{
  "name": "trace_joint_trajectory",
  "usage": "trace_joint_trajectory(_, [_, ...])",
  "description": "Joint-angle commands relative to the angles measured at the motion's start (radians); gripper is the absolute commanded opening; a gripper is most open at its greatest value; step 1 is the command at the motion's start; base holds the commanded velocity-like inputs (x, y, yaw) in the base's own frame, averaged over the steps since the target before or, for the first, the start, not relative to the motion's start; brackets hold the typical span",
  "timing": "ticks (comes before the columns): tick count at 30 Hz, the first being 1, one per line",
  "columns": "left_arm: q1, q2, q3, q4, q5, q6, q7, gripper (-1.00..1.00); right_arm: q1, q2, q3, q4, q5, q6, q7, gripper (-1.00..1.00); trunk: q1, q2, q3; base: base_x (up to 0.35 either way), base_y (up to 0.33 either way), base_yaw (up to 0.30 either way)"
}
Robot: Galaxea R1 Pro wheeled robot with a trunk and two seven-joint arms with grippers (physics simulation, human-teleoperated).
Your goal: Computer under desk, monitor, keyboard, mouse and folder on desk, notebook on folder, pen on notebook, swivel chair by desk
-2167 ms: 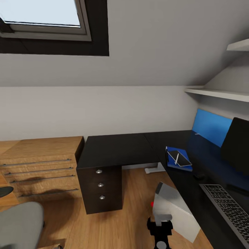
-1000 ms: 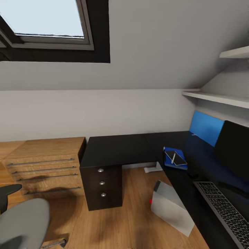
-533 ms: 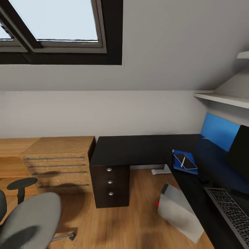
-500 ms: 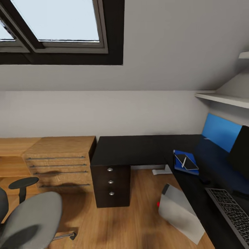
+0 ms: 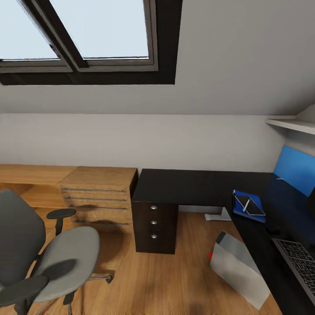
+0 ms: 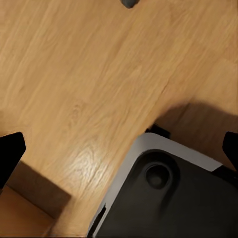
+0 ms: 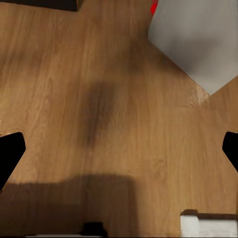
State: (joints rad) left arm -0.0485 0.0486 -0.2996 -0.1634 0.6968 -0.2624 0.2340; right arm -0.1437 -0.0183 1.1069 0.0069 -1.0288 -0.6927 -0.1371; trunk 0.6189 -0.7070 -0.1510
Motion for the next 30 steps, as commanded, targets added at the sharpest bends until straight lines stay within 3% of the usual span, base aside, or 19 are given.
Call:
trace_joint_trajectory(1, [-0.001,0.0,0.002,-0.001,0.012,-0.002,0.005,1.0,-0.001,0.0,0.008,0.0,0.001,0.015,-0.009,1.0,-0.004,0.006,0.0,-0.093,0.0,0.155])
trace_joint_trajectory(2, [-0.001,0.001,0.019,-0.001,0.02,-0.002,0.005,1.0,-0.001,-0.002,0.007,-0.001,0.001,0.039,-0.009,1.0,-0.008,0.013,0.002,-0.019,0.0,0.155])
trace_joint_trajectory(9, [-0.001,-0.002,0.018,-0.001,0.02,0.001,0.004,1.0,-0.001,-0.004,-0.001,-0.002,0.0,0.045,-0.009,1.0,-0.035,0.062,0.015,-0.006,0.0,0.156])
trace_joint_trajectory(18, [-0.001,-0.002,0.017,-0.001,0.018,-0.003,-0.003,1.0,-0.001,-0.005,-0.096,-0.002,-0.001,0.037,-0.009,1.0,-0.069,0.125,0.032,0.0,0.0,0.158])
trace_joint_trajectory(30, [-0.001,-0.003,0.015,-0.001,0.015,-0.002,-0.004,1.0,-0.001,-0.005,-0.129,-0.002,0.0,0.032,-0.009,1.0,-0.115,0.209,0.054,0.0,0.0,0.163])
